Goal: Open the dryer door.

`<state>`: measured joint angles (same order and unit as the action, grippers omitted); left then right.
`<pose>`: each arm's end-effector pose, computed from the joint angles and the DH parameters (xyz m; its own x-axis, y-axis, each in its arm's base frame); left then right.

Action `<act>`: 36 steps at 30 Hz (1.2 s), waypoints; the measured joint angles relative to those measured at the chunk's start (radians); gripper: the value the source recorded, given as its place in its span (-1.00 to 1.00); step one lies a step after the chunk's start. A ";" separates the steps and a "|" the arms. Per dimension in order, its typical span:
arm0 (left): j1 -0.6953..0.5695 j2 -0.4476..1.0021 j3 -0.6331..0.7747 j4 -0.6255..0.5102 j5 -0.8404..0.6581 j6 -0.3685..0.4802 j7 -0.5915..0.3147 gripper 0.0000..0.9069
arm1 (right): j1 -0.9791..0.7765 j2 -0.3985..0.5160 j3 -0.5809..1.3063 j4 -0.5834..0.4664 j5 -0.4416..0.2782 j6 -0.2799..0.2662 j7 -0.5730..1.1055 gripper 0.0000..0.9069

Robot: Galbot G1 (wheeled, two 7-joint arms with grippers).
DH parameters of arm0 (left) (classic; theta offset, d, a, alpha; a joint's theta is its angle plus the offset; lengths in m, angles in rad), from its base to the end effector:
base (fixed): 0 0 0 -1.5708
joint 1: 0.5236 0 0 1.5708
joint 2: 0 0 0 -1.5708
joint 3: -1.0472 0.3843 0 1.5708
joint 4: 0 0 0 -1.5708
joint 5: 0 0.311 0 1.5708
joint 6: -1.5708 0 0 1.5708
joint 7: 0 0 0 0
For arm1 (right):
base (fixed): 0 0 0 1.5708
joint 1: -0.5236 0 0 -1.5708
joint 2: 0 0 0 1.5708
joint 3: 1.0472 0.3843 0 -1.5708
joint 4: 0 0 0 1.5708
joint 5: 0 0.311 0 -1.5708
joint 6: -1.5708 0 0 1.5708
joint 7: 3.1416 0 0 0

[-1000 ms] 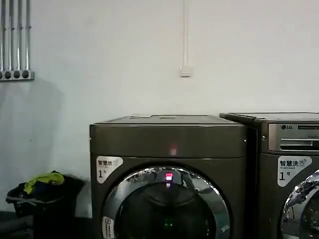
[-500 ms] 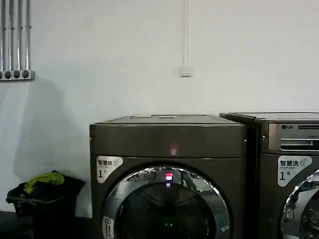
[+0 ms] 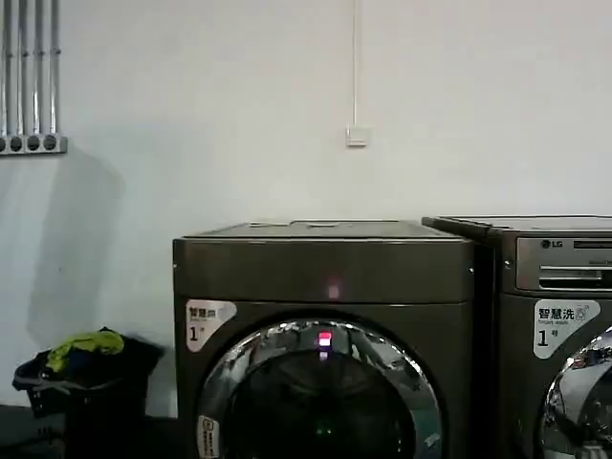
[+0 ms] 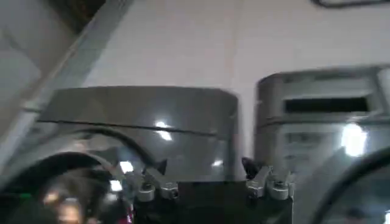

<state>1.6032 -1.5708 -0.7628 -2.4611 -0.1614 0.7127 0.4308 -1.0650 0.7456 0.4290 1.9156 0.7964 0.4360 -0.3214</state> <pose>0.0862 0.0464 -0.2214 -0.9017 0.2951 0.3159 0.2505 0.9523 -0.1744 0.2876 -0.1863 -0.2149 -0.6509 -0.5601 -0.5124 -0.5405 0.8159 -0.2052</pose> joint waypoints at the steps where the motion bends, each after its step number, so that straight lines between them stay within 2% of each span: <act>1: 0.006 -0.006 -0.001 -0.002 0.003 0.000 -0.001 1.00 | 0.026 0.000 -0.034 -0.008 0.007 -0.004 -0.009 1.00; 5: 0.025 -0.038 -0.005 -0.012 0.039 -0.014 -0.001 1.00 | 0.126 0.004 -0.149 -0.044 0.055 -0.064 -0.072 1.00; 11: 0.054 -0.039 -0.015 -0.033 0.045 -0.042 -0.002 1.00 | 0.264 0.034 -0.287 -0.108 0.056 -0.154 -0.149 1.00; 23: 0.113 -0.038 -0.048 -0.096 0.047 -0.051 -0.006 1.00 | 0.544 0.137 -0.582 -0.284 0.064 -0.169 -0.149 1.00; 30: 0.150 -0.038 -0.051 -0.109 0.052 -0.054 -0.008 1.00 | 0.648 0.211 -0.706 -0.357 0.097 -0.197 -0.135 1.00; 36: 0.170 -0.038 -0.052 -0.109 0.056 -0.054 -0.010 1.00 | 0.705 0.265 -0.778 -0.422 0.111 -0.192 -0.161 1.00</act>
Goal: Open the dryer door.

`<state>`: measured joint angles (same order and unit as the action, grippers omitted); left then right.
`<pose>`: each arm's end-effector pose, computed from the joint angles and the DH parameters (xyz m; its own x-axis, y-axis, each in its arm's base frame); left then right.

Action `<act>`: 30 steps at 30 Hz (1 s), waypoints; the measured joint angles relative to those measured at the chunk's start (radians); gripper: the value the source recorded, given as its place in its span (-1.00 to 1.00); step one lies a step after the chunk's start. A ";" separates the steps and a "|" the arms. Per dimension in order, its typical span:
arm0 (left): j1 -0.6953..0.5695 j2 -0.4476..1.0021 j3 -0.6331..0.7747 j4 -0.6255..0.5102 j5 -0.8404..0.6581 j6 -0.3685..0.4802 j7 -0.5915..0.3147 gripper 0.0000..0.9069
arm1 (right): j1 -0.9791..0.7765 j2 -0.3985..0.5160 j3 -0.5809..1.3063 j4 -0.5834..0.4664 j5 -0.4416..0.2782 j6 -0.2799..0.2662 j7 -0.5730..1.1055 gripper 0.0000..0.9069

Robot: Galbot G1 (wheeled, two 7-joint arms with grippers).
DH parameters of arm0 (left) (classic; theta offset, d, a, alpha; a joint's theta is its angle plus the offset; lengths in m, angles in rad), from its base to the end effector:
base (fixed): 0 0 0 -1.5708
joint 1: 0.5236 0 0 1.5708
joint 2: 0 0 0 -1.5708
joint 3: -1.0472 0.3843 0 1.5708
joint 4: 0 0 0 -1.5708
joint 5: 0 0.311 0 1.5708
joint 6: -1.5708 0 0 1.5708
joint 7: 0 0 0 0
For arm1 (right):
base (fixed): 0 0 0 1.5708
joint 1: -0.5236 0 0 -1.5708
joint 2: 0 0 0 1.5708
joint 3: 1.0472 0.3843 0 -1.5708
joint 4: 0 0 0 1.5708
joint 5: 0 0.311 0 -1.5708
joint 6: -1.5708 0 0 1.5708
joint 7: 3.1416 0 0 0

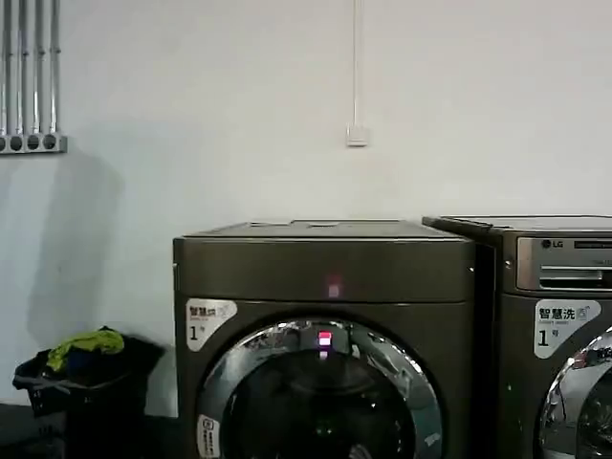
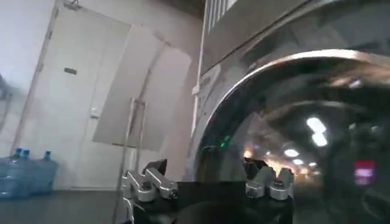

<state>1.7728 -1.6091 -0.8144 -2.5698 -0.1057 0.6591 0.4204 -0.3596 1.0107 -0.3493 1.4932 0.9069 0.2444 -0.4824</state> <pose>0.0380 0.0435 -0.2001 -0.9124 0.1969 0.3587 0.1752 0.9802 -0.0923 0.4537 -0.0157 -0.2385 -0.4013 -0.8731 -0.2768 -0.8958 0.4371 -0.0800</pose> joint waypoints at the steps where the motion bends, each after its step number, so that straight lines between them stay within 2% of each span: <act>1: 0.002 0.000 0.000 0.000 0.000 0.000 -0.001 1.00 | 0.009 0.009 -0.010 -0.012 0.008 0.001 -0.005 1.00; 5: 0.007 0.000 0.000 0.000 0.000 -0.002 -0.003 1.00 | 0.049 0.048 -0.048 -0.058 0.038 0.001 -0.021 1.00; 18: 0.010 0.000 -0.001 0.001 0.005 -0.006 -0.006 1.00 | 0.147 0.152 -0.128 -0.189 0.066 -0.010 -0.059 1.00; 30: 0.012 0.000 -0.006 0.001 0.005 -0.009 -0.006 1.00 | 0.189 0.231 -0.155 -0.271 0.071 -0.029 -0.068 1.00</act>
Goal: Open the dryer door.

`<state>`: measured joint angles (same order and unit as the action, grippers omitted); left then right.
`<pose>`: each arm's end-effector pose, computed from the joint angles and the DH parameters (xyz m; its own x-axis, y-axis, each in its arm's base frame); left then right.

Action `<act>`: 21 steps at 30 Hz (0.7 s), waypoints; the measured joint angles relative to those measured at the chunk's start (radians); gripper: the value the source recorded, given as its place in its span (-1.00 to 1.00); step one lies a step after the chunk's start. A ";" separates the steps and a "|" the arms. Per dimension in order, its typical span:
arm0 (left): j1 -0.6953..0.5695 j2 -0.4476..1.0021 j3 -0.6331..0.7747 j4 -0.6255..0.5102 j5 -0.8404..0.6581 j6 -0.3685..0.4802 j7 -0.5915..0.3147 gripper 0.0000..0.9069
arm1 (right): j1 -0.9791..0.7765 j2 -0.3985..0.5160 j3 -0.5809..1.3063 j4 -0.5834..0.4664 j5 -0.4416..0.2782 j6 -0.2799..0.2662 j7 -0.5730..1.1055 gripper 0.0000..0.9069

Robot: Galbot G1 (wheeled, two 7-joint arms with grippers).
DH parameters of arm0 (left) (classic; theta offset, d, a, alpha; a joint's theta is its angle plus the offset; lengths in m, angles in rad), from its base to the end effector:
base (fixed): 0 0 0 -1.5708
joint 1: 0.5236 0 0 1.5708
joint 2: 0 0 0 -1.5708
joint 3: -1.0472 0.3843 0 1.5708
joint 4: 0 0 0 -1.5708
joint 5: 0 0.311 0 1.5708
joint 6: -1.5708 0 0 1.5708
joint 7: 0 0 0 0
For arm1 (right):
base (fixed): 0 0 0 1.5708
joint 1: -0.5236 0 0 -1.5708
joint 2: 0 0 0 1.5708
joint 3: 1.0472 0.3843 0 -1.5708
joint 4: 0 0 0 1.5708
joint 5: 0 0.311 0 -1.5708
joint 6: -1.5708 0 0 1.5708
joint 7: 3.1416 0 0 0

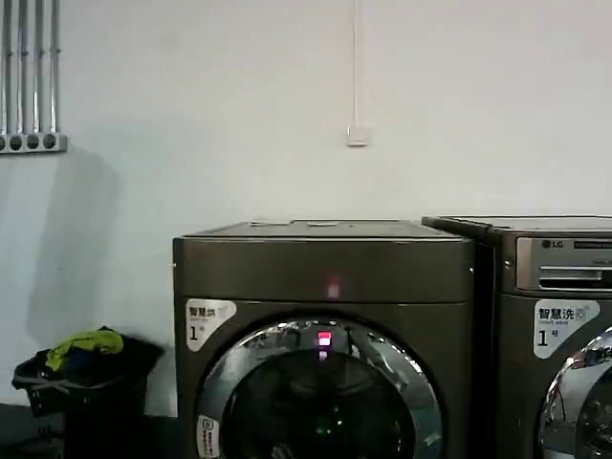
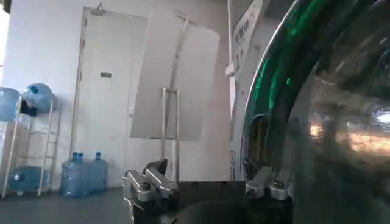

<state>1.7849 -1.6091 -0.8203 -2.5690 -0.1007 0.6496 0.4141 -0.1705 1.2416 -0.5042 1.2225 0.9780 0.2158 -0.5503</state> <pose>0.0354 0.0445 -0.2007 -0.9128 0.1821 0.3656 0.1639 0.9832 -0.0806 0.5155 0.0783 -0.2325 -0.3059 -0.9219 -0.2376 -0.9473 0.3196 -0.0204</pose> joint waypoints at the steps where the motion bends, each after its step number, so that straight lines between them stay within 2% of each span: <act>1: 0.000 0.000 -0.001 0.000 0.000 0.000 0.000 1.00 | 0.003 0.005 0.000 -0.006 0.002 -0.001 -0.001 1.00; 21: 0.003 0.000 -0.009 0.000 -0.001 0.002 0.000 1.00 | 0.033 0.078 -0.011 -0.109 0.013 -0.020 -0.010 1.00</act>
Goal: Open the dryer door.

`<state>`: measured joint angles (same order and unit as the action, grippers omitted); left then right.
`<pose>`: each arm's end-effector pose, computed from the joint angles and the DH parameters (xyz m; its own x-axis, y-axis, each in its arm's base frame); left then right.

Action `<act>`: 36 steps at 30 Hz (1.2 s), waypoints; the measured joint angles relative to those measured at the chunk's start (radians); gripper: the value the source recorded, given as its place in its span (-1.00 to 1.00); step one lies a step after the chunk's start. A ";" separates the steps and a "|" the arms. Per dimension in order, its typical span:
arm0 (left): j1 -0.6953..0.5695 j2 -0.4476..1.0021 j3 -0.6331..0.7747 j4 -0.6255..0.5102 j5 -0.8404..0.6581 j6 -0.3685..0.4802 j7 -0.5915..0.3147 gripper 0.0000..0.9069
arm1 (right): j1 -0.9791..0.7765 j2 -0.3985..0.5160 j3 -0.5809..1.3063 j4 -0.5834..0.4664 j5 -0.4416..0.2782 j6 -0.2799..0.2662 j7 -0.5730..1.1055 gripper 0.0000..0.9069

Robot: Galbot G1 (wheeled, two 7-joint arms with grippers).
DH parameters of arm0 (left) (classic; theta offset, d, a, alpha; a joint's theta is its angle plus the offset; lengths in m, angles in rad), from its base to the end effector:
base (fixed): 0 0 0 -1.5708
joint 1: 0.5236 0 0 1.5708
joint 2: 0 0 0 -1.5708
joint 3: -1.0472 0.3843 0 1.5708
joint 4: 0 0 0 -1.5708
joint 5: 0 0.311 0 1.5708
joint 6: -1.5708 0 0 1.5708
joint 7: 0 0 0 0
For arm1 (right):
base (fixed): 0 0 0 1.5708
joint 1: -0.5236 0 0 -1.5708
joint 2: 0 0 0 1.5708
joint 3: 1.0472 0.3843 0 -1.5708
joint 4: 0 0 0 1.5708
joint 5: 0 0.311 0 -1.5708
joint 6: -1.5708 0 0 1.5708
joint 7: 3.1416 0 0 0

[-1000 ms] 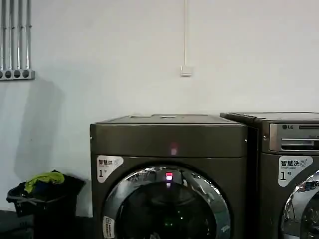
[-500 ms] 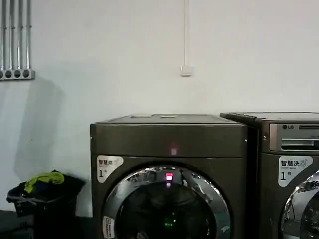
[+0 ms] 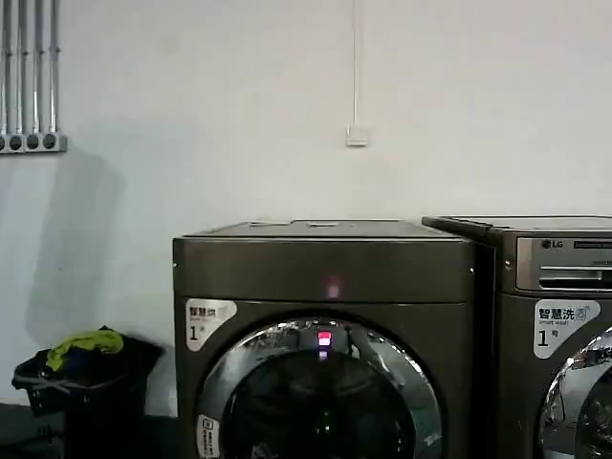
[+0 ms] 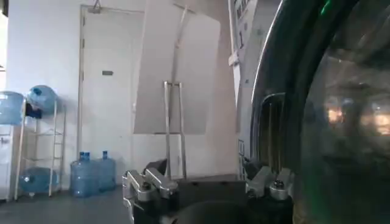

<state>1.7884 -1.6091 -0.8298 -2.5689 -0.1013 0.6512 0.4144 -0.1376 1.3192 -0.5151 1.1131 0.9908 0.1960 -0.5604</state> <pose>0.0343 0.0461 -0.2005 -0.9120 0.1740 0.3715 0.1569 0.9847 -0.0762 0.5330 0.1030 -0.2353 -0.3200 -0.9228 -0.2147 -0.9460 0.3236 0.0192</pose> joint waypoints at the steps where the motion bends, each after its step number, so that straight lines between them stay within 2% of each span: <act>1: 0.000 0.000 0.000 0.000 0.000 0.000 0.000 1.00 | 0.001 0.002 0.002 -0.006 0.000 0.000 0.000 1.00; 18: -0.005 0.000 -0.002 0.000 -0.001 0.000 0.000 1.00 | 0.019 0.036 -0.002 -0.071 0.000 -0.007 -0.019 1.00; 36: 0.000 0.000 -0.025 0.000 -0.012 0.000 0.000 1.00 | 0.047 0.066 -0.013 -0.144 0.000 -0.047 -0.087 1.00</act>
<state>1.7879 -1.6091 -0.8544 -2.5689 -0.1135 0.6512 0.4146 -0.0908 1.3851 -0.5281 0.9689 0.9907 0.1493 -0.6478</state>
